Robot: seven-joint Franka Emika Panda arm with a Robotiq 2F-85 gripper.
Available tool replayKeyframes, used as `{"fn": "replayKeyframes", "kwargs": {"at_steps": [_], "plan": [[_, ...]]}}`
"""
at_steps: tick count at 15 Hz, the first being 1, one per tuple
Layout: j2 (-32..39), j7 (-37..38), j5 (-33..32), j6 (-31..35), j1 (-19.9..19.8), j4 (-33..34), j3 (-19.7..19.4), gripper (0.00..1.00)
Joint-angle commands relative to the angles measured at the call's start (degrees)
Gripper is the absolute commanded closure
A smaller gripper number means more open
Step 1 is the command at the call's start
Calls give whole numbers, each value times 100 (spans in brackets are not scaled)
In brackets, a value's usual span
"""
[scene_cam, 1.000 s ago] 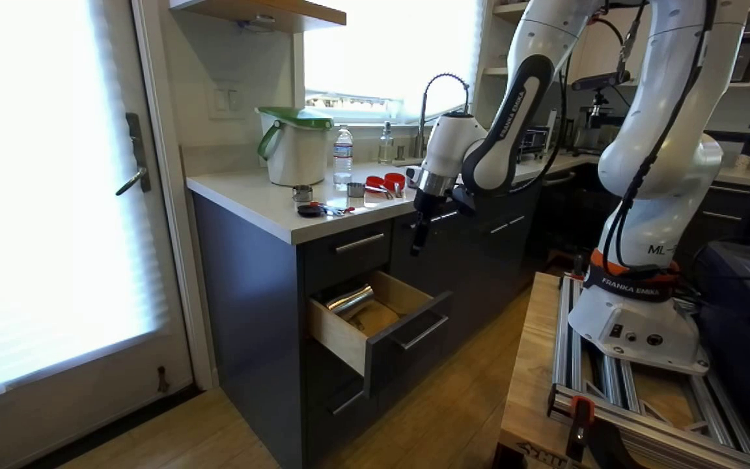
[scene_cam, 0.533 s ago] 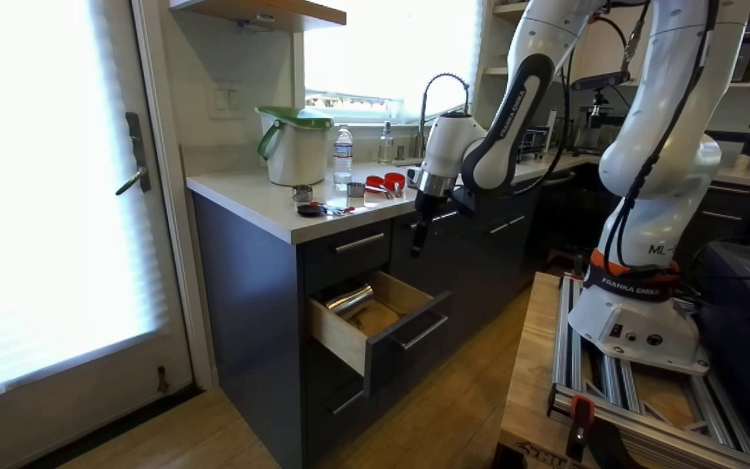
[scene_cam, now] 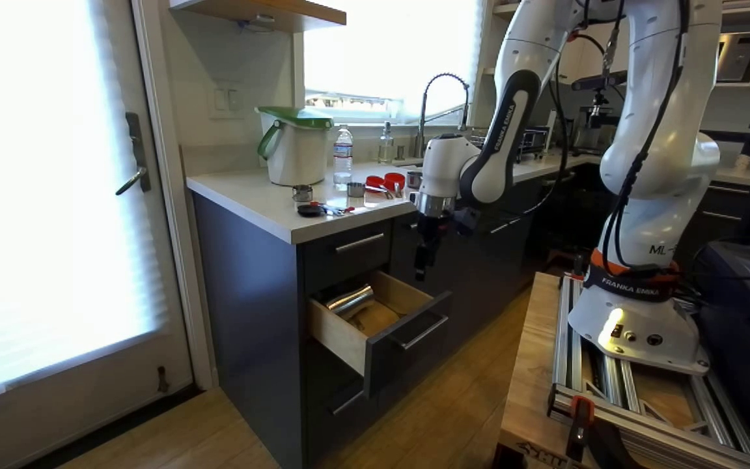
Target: Open the second far left drawer from the top fully
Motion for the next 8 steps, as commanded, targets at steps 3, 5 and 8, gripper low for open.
{"fn": "replayKeyframes", "kwargs": {"at_steps": [3, 5, 8], "plan": [[686, 793, -155, 322, 399, 230, -408, 0], [882, 1060, -160, 534, 638, 294, -643, 0], [1145, 1364, -163, 793, 1172, 384, -1154, 0]]}}
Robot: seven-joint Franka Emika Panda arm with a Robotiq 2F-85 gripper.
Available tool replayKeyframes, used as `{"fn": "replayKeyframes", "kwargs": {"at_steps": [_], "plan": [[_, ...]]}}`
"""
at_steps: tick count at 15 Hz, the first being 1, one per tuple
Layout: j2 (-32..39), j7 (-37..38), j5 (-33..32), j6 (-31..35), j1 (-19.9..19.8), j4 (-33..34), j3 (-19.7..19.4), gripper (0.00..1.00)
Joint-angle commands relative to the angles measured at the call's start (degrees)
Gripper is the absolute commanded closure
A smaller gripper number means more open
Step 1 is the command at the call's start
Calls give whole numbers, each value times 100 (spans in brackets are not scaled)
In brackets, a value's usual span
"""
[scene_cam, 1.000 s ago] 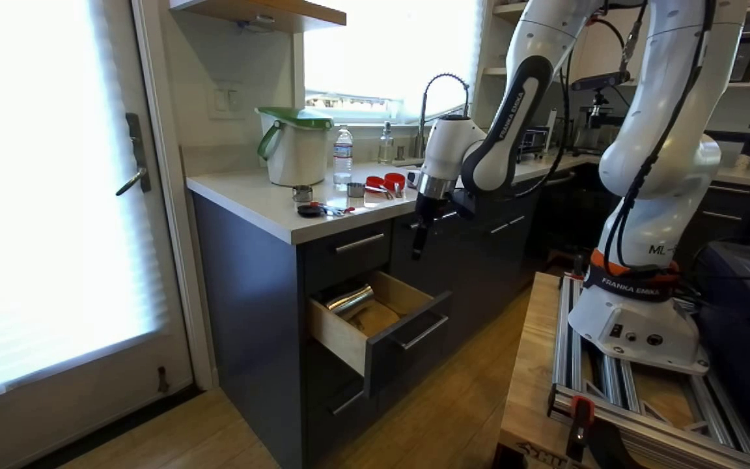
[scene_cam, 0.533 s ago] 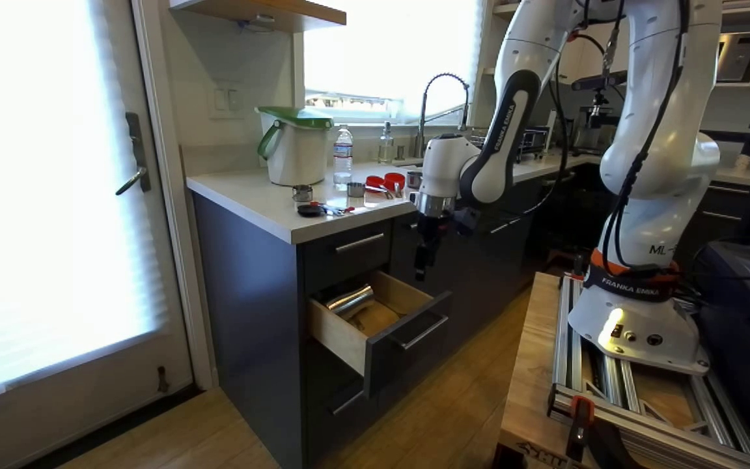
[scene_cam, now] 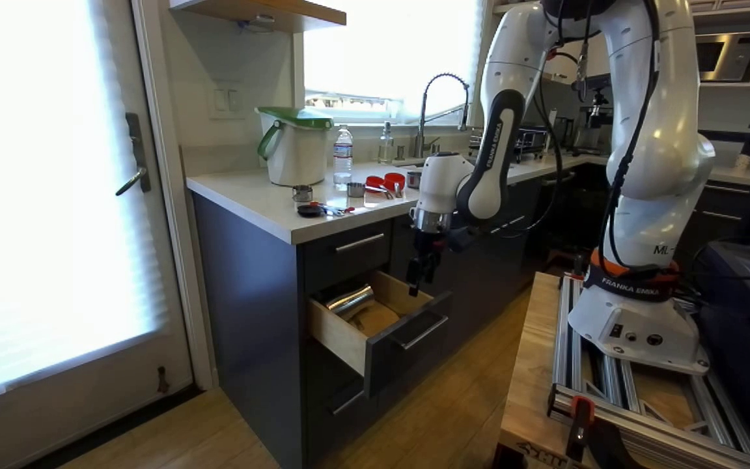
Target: Open the second far left drawer from the top fully
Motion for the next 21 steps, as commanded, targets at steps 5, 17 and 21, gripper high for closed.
{"fn": "replayKeyframes", "kwargs": {"at_steps": [5, 17, 21], "plan": [[660, 858, -115, 396, 1747, 284, -1608, 0], [697, 367, 1200, -722, 2323, 190, -1626, 0], [498, -166, 2128, -1550, 2434, 256, -1647, 0]]}}
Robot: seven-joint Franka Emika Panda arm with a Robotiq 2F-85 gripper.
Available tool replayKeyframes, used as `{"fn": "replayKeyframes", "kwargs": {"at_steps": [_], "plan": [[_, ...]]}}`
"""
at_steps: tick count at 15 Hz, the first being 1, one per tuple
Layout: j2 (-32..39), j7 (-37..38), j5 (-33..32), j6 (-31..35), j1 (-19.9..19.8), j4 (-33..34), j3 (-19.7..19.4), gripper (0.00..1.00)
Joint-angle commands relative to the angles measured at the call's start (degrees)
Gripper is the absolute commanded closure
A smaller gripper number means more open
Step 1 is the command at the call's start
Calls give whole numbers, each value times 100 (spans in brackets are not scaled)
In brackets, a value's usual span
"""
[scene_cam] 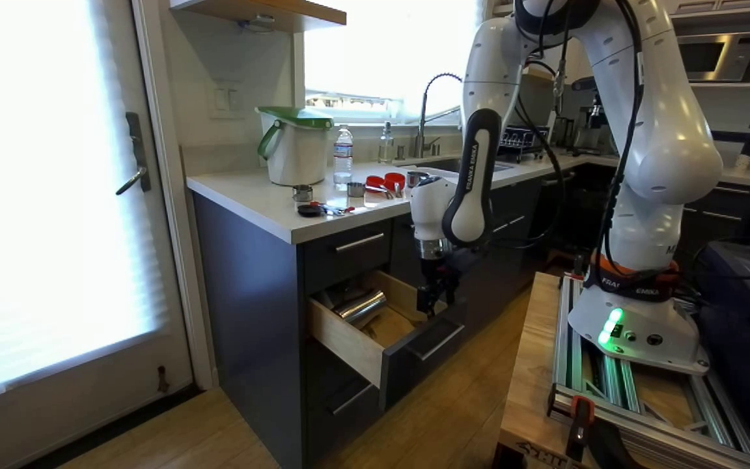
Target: Open the second far left drawer from the top fully
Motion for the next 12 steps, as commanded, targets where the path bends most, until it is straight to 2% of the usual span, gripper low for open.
{"fn": "replayKeyframes", "kwargs": {"at_steps": [1, 5, 12], "plan": [[-212, -521, 751, -829, 162, 4, -117, 0], [-372, -781, 964, -1726, 146, 96, -196, 0], [-340, -990, 905, -3069, 110, 357, -256, 0]]}}
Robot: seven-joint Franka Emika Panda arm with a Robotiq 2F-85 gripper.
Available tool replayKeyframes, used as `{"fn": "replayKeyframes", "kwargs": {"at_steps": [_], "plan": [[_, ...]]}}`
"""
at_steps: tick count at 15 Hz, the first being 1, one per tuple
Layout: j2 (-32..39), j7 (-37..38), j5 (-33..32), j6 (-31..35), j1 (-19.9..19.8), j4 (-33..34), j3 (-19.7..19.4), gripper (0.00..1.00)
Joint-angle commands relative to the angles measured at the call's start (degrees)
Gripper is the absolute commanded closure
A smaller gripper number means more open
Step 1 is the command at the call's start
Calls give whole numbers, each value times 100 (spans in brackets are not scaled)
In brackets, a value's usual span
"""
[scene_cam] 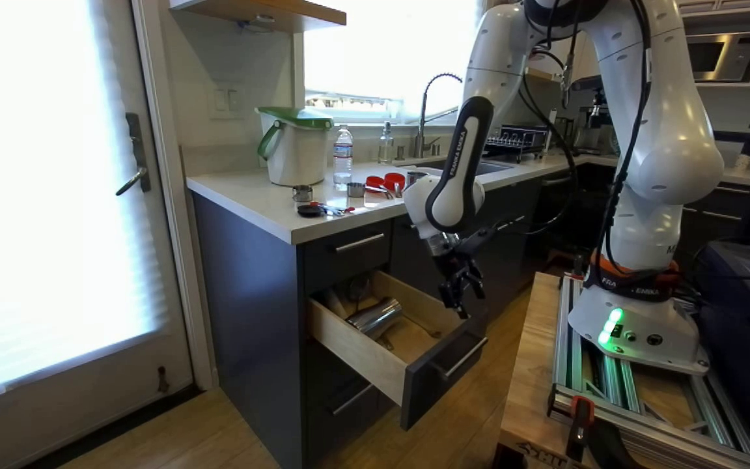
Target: Open the second far left drawer from the top fully
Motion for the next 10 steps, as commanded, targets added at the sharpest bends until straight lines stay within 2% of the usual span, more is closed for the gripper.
{"fn": "replayKeyframes", "kwargs": {"at_steps": [1, 6, 8, 10], "plan": [[-19, -220, 106, -627, 40, 117, -68, 0], [-18, -445, 78, -1258, 6, 220, -37, 0], [-222, -778, 123, -1134, -64, 124, 43, 0], [-804, -1053, 42, -639, -43, -165, 84, 0]]}}
